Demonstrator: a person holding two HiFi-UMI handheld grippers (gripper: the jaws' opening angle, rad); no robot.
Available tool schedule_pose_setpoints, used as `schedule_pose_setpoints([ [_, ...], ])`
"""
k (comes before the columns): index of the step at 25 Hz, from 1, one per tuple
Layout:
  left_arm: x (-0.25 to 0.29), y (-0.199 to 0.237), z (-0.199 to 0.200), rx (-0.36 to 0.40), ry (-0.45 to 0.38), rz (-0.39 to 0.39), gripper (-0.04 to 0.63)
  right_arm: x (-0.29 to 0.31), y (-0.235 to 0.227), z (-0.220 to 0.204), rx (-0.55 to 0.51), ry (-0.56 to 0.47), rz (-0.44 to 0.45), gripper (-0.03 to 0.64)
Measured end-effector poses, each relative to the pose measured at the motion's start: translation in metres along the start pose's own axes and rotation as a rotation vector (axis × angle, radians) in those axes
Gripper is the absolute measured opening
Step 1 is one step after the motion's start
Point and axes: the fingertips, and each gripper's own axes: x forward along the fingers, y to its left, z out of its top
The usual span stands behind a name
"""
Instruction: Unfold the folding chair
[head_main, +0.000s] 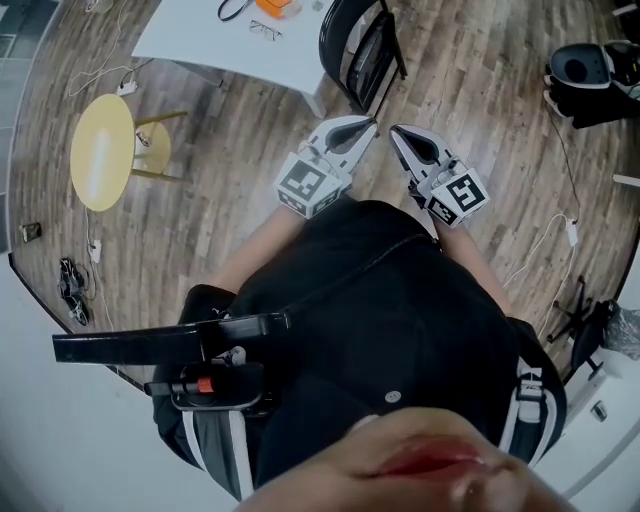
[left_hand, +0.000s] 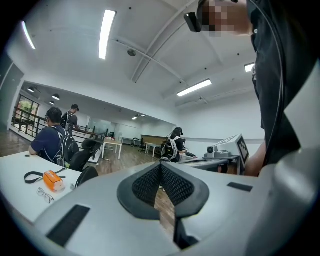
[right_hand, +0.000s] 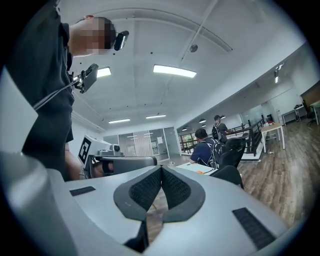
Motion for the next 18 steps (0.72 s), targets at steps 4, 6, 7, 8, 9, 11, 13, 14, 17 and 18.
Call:
schedule_pose_setpoints([
  [4,-0.001,0.036,-0.001,-0.021,0.004,-0.02,-0.006,0.036,-0.015,0.005,0.001,-0.003,-0.044,0.008],
  [6,-0.002,0.051,-0.002,-0.033,0.009,-0.033,-0.006,0.05,-0.021,0.005,0.004,-0.004,-0.066,0.008],
  [7,-0.002,0.058,-0.003,-0.039,0.011,-0.038,-0.006,0.056,-0.024,0.005,0.006,-0.003,-0.076,0.008],
  [8,-0.002,0.065,-0.004,-0.045,0.013,-0.041,-0.006,0.061,-0.026,0.004,0.009,-0.003,-0.086,0.008],
  [9,-0.002,0.071,-0.005,-0.05,0.015,-0.043,-0.006,0.064,-0.028,0.004,0.012,-0.001,-0.094,0.008],
  [11,0.001,0.078,-0.008,-0.059,0.022,-0.045,-0.006,0.067,-0.033,0.003,0.013,0.008,-0.102,0.008],
  [13,0.007,0.082,-0.011,-0.065,0.026,-0.045,-0.006,0.065,-0.041,0.001,0.005,0.02,-0.109,0.008],
  [14,0.012,0.085,-0.012,-0.067,0.028,-0.043,-0.006,0.064,-0.049,0.0,0.004,0.023,-0.116,0.008],
  [17,0.028,0.094,-0.016,-0.07,0.031,-0.026,-0.006,0.06,-0.074,0.002,0.013,0.02,-0.132,0.008],
  [18,0.036,0.096,-0.017,-0.069,0.032,-0.017,-0.006,0.058,-0.081,0.003,0.012,0.02,-0.128,0.008],
])
